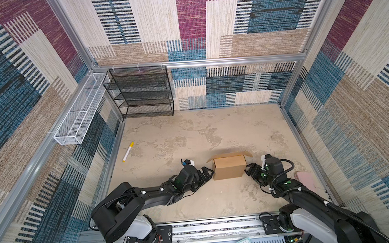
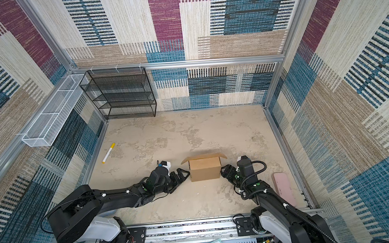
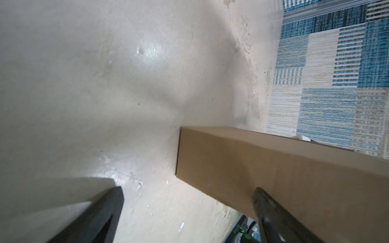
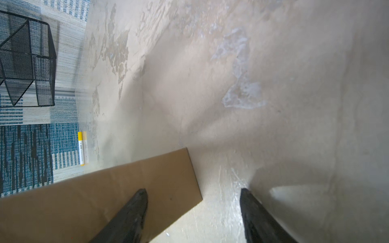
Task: Assemble paper box
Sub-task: Rotate the paper box at the center of the table, then fold and tuck the lid into the gap.
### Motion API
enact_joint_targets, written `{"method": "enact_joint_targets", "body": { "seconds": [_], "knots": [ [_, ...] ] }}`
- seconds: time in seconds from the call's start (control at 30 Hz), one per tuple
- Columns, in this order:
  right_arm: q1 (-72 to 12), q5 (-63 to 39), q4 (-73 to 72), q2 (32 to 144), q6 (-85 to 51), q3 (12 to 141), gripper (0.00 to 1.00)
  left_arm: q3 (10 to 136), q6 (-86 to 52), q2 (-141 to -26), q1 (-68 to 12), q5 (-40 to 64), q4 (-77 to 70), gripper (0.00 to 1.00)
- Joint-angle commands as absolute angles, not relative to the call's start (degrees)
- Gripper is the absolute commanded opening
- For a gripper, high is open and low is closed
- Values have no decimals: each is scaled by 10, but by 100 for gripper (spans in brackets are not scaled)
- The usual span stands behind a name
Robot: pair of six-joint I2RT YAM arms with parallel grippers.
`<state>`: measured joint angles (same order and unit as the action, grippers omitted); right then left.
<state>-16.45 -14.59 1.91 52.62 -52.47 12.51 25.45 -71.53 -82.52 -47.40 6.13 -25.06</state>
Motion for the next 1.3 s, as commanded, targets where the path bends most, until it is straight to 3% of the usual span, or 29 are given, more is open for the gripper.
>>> {"method": "enact_joint_targets", "body": {
  "seconds": [0.0, 0.33, 0.67, 1.0, 1.27],
  "knots": [
    [-167, -182, 31, 511, -534, 117, 72, 261, -676, -818, -469, 45, -132, 99],
    [-166, -109, 159, 426, -511, 151, 74, 251, -644, -749, -448, 17, -46, 99],
    [-166, -33, 293, 350, -396, 306, 75, 306, -519, -560, -440, -39, 156, 100],
    [-166, -104, 289, 347, -288, 383, 73, 472, -315, -567, -428, -14, 305, 99],
    [-167, -194, 249, 435, -192, 440, 70, 572, -232, -625, -418, 41, 329, 98]
  ]
}}
